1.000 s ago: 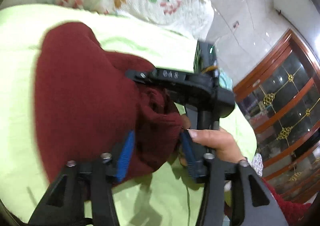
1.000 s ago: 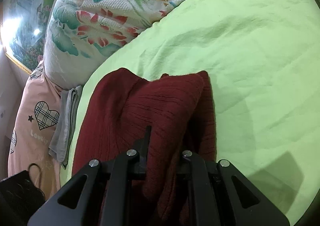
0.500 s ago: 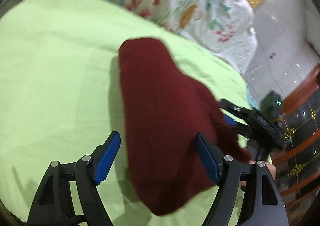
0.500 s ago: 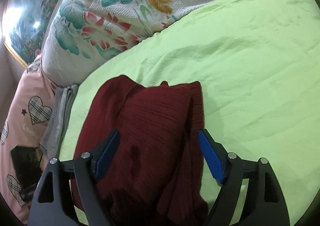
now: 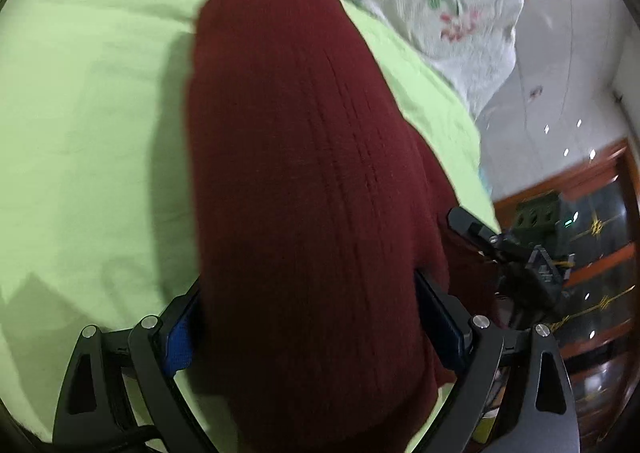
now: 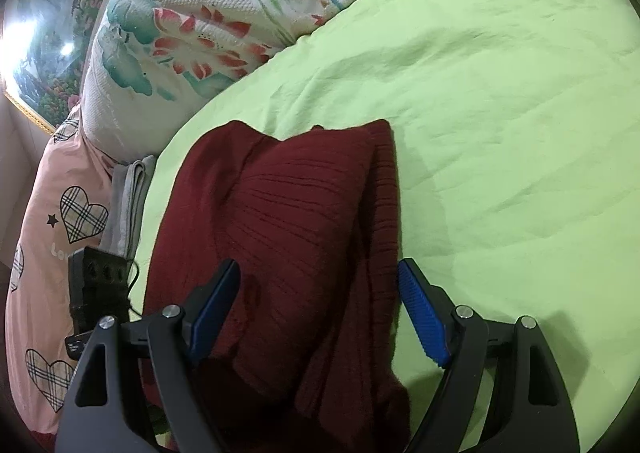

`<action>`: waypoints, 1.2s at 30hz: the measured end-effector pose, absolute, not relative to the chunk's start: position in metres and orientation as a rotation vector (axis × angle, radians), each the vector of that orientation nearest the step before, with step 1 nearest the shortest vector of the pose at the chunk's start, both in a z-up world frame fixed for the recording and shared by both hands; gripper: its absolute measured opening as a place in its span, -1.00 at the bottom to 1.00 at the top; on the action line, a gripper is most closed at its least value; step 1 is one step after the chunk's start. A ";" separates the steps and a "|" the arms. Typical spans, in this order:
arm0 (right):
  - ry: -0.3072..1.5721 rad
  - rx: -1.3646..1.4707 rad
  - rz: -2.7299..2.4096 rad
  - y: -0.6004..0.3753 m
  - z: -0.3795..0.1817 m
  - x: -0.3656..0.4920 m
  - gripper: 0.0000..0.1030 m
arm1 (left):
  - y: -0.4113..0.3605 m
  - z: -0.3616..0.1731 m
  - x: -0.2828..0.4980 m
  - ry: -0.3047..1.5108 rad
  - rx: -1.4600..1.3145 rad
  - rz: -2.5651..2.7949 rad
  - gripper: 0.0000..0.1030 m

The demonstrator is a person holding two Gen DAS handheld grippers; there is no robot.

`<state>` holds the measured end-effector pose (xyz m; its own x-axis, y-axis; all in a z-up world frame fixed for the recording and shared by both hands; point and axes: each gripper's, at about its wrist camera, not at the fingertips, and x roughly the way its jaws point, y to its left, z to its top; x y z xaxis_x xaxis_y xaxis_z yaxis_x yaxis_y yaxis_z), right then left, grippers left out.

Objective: Fold large clothes

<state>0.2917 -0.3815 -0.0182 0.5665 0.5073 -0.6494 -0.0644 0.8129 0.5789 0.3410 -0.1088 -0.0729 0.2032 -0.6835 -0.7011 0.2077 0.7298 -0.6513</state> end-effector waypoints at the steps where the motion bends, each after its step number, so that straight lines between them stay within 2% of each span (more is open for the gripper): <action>1: 0.920 0.540 0.357 -0.381 -0.019 0.293 0.56 | -0.117 -0.074 0.345 1.232 -0.449 -0.652 0.82; 5: 0.945 0.557 0.365 -0.379 -0.024 0.299 0.56 | -0.125 -0.076 0.345 1.234 -0.417 -0.654 0.77; 7: 0.955 0.544 0.372 -0.374 -0.024 0.302 0.54 | -0.124 -0.075 0.343 1.217 -0.411 -0.655 0.67; 9: 0.975 0.512 0.366 -0.367 -0.025 0.304 0.30 | -0.124 -0.074 0.340 1.205 -0.405 -0.652 0.58; 11: 0.990 0.529 0.392 -0.363 -0.026 0.305 -0.23 | -0.121 -0.071 0.337 1.193 -0.400 -0.642 0.48; 14: 0.973 0.547 0.402 -0.361 -0.025 0.300 -0.35 | -0.120 -0.063 0.331 1.173 -0.384 -0.626 0.32; 19: 0.936 0.577 0.413 -0.351 -0.011 0.286 -0.41 | -0.110 -0.046 0.317 1.140 -0.393 -0.618 0.13; 30: 0.948 0.600 0.683 -0.235 -0.009 0.256 -0.43 | 0.020 -0.002 0.236 1.078 -0.380 -0.530 0.10; 36: 0.999 0.584 0.785 -0.171 -0.031 0.247 -0.43 | 0.087 -0.009 0.199 1.086 -0.407 -0.453 0.11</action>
<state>0.2468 -0.1709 -0.0313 0.3166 0.8003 -0.5092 -0.3058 0.5943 0.7438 0.1989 0.0866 -0.0086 0.3929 -0.5382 -0.7456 0.1508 0.8376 -0.5251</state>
